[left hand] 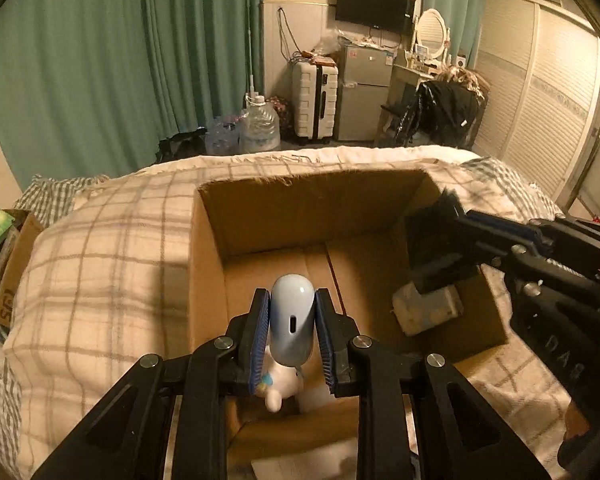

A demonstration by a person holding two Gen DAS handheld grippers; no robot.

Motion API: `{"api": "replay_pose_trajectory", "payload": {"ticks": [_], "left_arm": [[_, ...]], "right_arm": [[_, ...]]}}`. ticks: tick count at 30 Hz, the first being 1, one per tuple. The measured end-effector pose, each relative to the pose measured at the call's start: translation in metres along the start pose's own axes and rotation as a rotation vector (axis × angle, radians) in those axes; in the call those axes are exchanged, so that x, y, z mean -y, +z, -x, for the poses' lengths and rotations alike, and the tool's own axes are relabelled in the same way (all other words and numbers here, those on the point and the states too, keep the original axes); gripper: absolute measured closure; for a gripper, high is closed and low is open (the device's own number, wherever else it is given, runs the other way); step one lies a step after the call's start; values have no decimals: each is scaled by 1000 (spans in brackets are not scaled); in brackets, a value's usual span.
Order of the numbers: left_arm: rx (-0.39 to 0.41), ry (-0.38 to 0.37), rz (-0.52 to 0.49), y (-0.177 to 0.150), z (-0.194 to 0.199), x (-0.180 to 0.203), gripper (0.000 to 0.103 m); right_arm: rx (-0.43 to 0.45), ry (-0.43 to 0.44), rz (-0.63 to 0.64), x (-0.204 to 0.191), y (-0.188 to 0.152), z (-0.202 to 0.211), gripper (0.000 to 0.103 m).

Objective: Organize objects
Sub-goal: 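Lower the earbud case into the box while the right tool drops the headphones in, then grasp the white sock with the left tool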

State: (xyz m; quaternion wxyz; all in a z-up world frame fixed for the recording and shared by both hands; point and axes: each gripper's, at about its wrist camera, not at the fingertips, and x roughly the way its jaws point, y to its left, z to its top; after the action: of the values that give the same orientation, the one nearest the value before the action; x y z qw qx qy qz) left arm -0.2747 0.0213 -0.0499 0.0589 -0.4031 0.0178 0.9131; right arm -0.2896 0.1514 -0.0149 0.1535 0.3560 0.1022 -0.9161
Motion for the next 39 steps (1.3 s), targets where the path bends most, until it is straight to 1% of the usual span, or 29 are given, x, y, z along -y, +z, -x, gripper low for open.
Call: {"api": "replay_pose_trajectory", "payload": {"ticks": [1, 2, 3, 4, 8, 10, 11, 12, 13, 14, 16, 17, 18, 19, 21, 23, 25, 28, 29, 31, 33, 35, 36, 38, 39], "left_arm": [[5, -1, 2, 1, 7, 0, 68], [14, 4, 5, 2, 18, 1, 59], [24, 9, 7, 2, 26, 2, 39], [38, 17, 6, 3, 37, 2, 29], [101, 36, -5, 4, 89, 7, 25], [140, 55, -7, 2, 115, 9, 11], [171, 64, -14, 0, 130, 11, 8], [200, 72, -23, -3, 145, 12, 3], [225, 79, -31, -6, 158, 14, 2], [248, 82, -40, -9, 172, 15, 2], [278, 75, -48, -16, 193, 17, 1], [287, 72, -47, -19, 200, 18, 0], [298, 73, -45, -24, 206, 19, 0], [308, 76, -41, -29, 212, 19, 0], [318, 76, -30, -40, 218, 19, 0], [316, 72, -8, -53, 217, 17, 0], [301, 74, 19, -65, 211, 14, 0], [263, 108, 71, -86, 182, 8, 0], [245, 134, 88, -94, 168, 5, 0], [190, 153, 105, -109, 138, 2, 0], [137, 157, 106, -127, 110, 2, 0], [98, 159, 82, -148, 85, 6, 0], [69, 155, 67, -155, 76, 8, 0], [13, 131, 30, -162, 61, 16, 0], [7, 117, 18, -162, 58, 20, 0]], "right_arm": [[6, -8, 1, 0, 2, 7, 75], [14, -20, 2, 1, 3, 18, 66], [20, -30, 1, 1, 5, 27, 52], [29, -37, 1, 1, 6, 37, 49], [71, -81, 16, -3, 12, 90, 49], [102, -105, 28, -7, 14, 120, 47], [116, -112, 33, -8, 15, 134, 45], [136, -125, 40, -11, 15, 153, 39], [147, -136, 45, -12, 15, 165, 34], [158, -147, 52, -15, 13, 178, 32], [181, -164, 58, -21, 8, 203, 24], [187, -165, 56, -22, 4, 213, 21], [191, -164, 48, -24, -3, 222, 14], [191, -165, 41, -26, -9, 228, 10], [199, -177, 16, -28, -27, 237, 7], [205, -179, -10, -29, -43, 237, 4], [196, -173, -49, -29, -62, 226, 3], [171, -159, -91, -23, -87, 196, 3], [158, -161, -102, -21, -94, 184, 3], [116, -175, -124, -17, -110, 154, 3], [65, -183, -140, -13, -126, 124, 3], [18, -180, -157, -8, -141, 103, 3], [-28, -167, -175, -6, -150, 90, 3], [-82, -152, -193, -3, -156, 74, 3], [-93, -155, -196, -2, -156, 71, 3]]}}
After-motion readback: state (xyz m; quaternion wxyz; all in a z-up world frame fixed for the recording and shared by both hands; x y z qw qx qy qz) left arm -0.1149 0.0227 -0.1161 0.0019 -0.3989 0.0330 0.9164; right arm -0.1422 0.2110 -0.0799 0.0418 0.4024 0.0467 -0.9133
